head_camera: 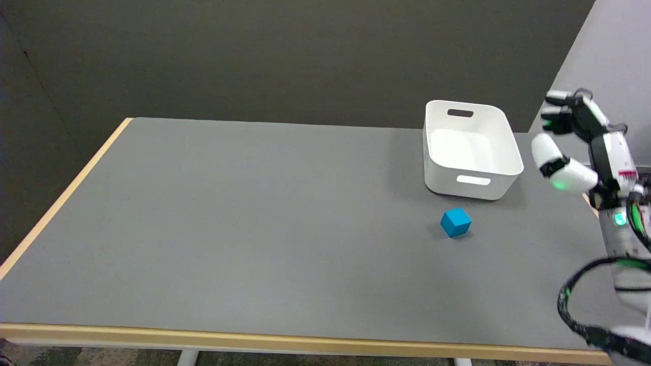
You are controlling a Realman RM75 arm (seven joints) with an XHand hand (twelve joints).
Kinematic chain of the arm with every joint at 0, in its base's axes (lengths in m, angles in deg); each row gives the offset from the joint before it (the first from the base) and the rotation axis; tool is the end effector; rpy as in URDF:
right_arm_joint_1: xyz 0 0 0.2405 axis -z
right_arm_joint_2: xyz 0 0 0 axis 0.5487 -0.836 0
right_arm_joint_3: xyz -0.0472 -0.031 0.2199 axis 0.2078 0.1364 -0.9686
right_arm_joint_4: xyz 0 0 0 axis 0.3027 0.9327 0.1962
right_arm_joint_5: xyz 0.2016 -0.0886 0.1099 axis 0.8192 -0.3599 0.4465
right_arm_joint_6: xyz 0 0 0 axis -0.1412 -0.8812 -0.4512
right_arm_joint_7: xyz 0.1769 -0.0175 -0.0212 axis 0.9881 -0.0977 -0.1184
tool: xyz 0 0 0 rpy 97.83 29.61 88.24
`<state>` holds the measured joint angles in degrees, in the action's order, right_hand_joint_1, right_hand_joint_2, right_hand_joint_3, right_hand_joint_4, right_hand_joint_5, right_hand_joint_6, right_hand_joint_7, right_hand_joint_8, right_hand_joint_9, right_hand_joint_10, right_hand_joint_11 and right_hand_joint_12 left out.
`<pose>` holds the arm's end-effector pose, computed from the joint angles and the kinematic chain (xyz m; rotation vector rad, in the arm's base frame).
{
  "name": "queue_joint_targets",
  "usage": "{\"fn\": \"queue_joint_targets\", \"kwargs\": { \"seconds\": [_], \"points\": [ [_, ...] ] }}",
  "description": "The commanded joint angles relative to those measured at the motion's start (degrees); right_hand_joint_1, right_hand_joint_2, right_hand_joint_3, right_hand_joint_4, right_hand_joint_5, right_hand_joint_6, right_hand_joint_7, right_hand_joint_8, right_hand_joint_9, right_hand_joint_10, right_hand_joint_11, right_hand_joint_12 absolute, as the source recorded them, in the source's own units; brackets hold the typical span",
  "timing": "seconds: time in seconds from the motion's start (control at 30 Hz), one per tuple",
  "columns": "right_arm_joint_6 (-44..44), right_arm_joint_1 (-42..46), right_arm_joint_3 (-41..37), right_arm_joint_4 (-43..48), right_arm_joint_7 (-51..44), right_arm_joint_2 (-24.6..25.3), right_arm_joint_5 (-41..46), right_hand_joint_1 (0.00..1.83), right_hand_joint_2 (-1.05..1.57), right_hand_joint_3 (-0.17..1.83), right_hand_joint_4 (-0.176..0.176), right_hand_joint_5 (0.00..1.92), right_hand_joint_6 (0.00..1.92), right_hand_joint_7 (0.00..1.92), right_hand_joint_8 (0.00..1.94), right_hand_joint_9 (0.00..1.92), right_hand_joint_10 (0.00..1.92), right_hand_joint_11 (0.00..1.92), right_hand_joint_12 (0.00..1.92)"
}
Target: Pick up blue wooden cube.
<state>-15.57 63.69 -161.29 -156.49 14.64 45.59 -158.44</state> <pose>-0.1816 -0.2557 0.4922 1.3129 -0.0702 1.0270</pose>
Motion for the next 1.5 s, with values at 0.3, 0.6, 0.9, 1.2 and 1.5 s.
{"fn": "queue_joint_targets", "kwargs": {
  "seconds": [0.3,0.6,0.9,1.2,1.5],
  "points": [
    [10.16,16.34,14.31,-3.14,0.99,0.69,-8.43,0.57,0.68,0.96,0.176,0.38,0.82,0.57,0.74,0.54,1.03,0.35,1.41],
    [14.38,13.39,20.84,-2.98,-7.41,-1.38,-8.28,0.56,0.67,0.95,0.129,0.33,0.68,0.49,0.56,0.45,0.92,0.23,1.31],
    [17.27,9.59,19.28,-4.20,-7.84,-2.27,-8.28,0.55,0.69,0.92,0.120,0.33,0.65,0.49,0.53,0.44,0.92,0.23,1.29],
    [13.83,8.78,9.69,-6.74,-11.17,0.73,-8.28,0.55,0.69,0.92,0.119,0.33,0.65,0.49,0.53,0.43,0.92,0.22,1.28],
    [14.84,6.88,5.64,-6.48,-13.12,2.42,-8.28,0.55,0.69,0.92,0.120,0.33,0.65,0.49,0.54,0.43,0.92,0.22,1.28]
  ]
}}
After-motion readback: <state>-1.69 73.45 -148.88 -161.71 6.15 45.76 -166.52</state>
